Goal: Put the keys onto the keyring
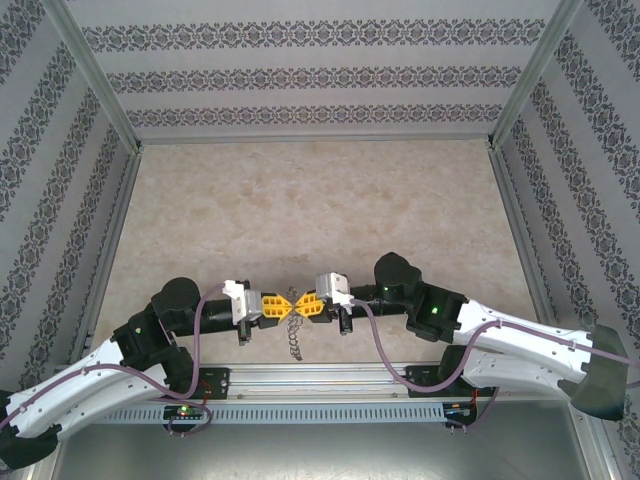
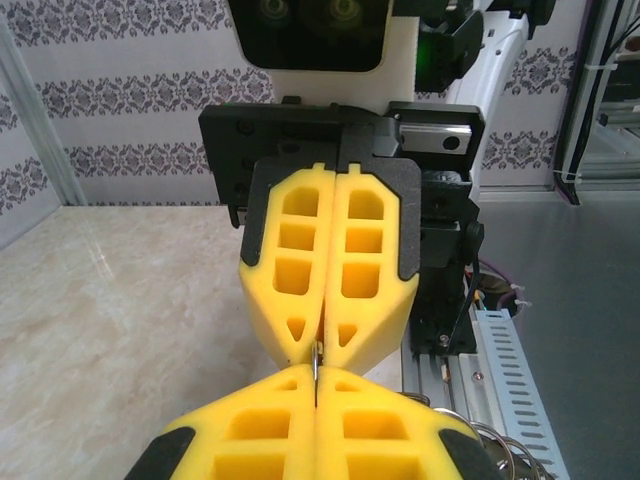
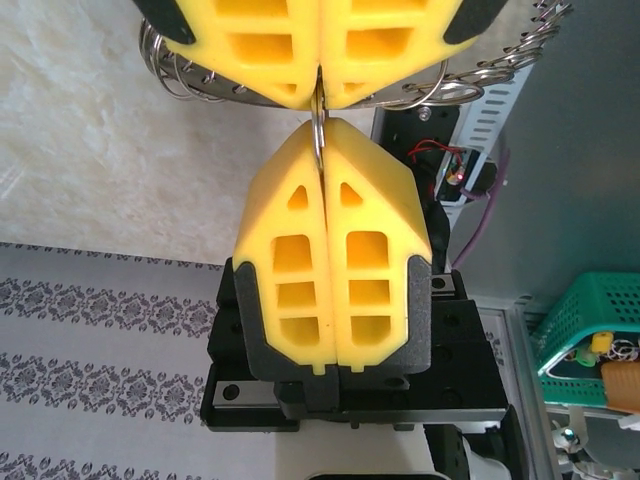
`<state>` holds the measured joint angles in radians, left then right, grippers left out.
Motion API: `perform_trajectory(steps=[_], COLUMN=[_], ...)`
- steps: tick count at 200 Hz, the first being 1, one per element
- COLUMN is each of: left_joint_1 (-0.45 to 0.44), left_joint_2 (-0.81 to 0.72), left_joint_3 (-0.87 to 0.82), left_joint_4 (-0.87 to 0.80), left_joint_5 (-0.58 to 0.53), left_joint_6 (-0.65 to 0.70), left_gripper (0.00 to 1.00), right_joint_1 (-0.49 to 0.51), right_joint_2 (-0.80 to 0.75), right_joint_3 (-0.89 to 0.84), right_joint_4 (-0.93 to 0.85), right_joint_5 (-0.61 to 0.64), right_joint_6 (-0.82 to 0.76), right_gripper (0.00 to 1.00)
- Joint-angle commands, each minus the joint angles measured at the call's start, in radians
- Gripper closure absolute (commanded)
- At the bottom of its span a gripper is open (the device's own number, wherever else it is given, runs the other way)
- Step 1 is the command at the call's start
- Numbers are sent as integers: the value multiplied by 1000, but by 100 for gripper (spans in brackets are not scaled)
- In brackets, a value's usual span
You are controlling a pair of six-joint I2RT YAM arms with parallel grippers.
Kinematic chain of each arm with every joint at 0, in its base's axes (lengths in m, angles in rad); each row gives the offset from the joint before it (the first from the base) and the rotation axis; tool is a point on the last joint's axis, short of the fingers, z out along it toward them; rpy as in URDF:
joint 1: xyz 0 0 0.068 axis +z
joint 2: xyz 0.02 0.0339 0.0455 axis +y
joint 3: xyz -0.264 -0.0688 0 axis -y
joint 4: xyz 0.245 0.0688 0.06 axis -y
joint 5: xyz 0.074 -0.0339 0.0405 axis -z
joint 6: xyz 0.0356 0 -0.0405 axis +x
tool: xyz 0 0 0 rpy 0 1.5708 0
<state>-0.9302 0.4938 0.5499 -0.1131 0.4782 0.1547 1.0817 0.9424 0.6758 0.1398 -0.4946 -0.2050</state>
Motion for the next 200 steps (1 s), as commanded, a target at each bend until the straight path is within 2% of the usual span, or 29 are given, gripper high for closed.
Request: perform_trajectory(steps=[1,25,48,83,99,115,134,155,181,200], left_joint_1=[-12,-16,-24,-25,-25,-27,-28,-29,-28,-28], left_joint_2=[28,102,165,227,240,241,201,123,72,61], left_joint_3=[87,172,231,259,251,237,197,116,47,8], left_joint_4=[-113,-285,-383,-400,-369,-328,-252,-93,65,153], left_joint_5=[-89,-147,-192,-188,-171,-148,-133,-93,-45,-6], left_joint_6=[42,75,110,139,140,127,94,32,-22,-51], left_gripper=[96,84,83,82,83,100,100,100,100,100], right_joint_1=[-3,-3,-4,-1,10,17,21,21,19,20], right_joint_2=[-24,-4,34,109,127,136,111,67,26,10], right_joint_3=[66,144,228,329,345,354,331,289,235,207], right_joint_4=[-88,-259,-394,-529,-544,-559,-546,-487,-420,-385], right_joint_5=[51,90,99,96,105,111,105,91,62,51], right_joint_6=[-55,-127,-183,-221,-220,-219,-215,-187,-148,-126], right_gripper=[100,100,100,100,100,100,100,100,89,85])
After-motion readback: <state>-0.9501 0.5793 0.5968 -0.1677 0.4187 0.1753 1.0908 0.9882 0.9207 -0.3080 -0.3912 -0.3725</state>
